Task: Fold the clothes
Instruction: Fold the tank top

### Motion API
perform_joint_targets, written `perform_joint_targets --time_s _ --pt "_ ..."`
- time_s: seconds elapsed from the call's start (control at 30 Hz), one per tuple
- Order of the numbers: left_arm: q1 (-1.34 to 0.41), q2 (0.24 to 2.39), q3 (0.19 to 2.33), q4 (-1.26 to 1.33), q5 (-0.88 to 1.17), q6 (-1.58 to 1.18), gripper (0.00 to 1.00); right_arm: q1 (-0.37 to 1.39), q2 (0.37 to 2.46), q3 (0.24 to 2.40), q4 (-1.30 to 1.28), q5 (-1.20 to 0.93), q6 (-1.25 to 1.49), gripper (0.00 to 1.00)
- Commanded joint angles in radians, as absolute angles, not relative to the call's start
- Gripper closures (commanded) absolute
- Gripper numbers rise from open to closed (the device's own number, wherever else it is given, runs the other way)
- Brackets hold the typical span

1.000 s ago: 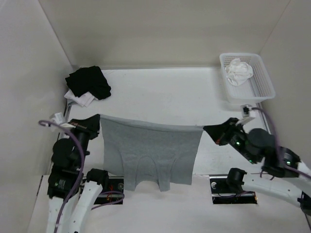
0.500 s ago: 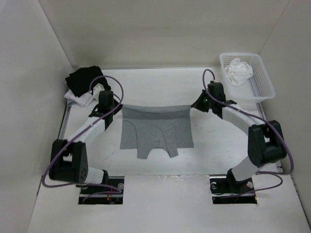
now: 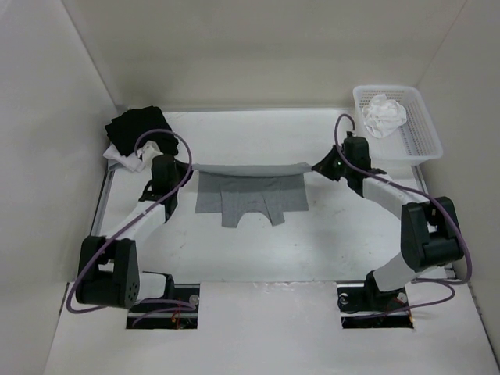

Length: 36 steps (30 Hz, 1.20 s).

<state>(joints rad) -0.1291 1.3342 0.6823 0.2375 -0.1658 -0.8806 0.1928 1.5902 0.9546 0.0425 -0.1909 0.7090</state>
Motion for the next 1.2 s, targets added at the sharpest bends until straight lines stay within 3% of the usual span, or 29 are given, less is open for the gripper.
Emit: perform_joint_targets --time_s 0.0,0.47,0.97,1.07,1.17 --pt "-0.116 1.223 0.583 0.313 -0.149 -0.913 1.00 0.194 1.477 0.855 0.150 -0.172 0.729 0.97" --pt "-0.131 0.822 0.287 0.141 -0.084 -0.870 1.00 0.281 1.236 0.516 0.159 -0.094 0.752 0.97" --pt "-0.090 0.818 0.157 0.120 -0.057 -0.854 0.98 0.380 1.246 0.402 0.172 0.000 0.805 0.96" --pt "-0.059 0.831 0.147 0.109 -0.057 -0.862 0.94 0.395 1.246 0.387 0.166 0.006 0.821 0.89" --pt "-0.044 0.781 0.159 0.068 -0.051 -0.870 0.82 0.409 1.201 0.382 0.143 0.012 0.830 0.72"
